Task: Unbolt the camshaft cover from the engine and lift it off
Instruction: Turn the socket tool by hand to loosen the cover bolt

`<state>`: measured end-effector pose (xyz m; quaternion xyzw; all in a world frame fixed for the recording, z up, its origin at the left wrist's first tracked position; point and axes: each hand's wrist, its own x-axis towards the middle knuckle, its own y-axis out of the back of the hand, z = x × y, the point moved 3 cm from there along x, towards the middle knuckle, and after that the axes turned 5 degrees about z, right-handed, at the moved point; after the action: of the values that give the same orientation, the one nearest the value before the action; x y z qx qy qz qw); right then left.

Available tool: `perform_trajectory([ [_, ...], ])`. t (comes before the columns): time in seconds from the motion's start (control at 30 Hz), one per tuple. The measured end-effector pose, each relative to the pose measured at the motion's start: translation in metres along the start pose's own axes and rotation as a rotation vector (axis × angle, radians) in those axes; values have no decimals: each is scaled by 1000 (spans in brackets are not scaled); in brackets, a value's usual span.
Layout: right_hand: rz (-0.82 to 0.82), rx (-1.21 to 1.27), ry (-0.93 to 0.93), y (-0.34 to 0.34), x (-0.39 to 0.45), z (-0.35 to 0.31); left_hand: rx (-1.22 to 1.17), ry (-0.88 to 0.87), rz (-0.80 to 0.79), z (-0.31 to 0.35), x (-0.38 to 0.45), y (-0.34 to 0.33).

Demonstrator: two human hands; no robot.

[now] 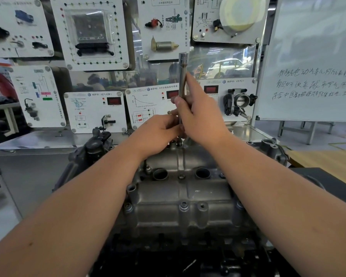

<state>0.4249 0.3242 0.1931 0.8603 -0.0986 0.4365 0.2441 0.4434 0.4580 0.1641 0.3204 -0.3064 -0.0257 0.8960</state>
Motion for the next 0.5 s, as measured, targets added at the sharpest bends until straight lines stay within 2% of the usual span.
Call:
perform_trajectory([
  [0.33,-17,-20,31,1,0,1,-23,13,-25,0,0,-2],
  [0.5,18,-2,16,2,-1,1,6,-37,-2,1,2,0],
])
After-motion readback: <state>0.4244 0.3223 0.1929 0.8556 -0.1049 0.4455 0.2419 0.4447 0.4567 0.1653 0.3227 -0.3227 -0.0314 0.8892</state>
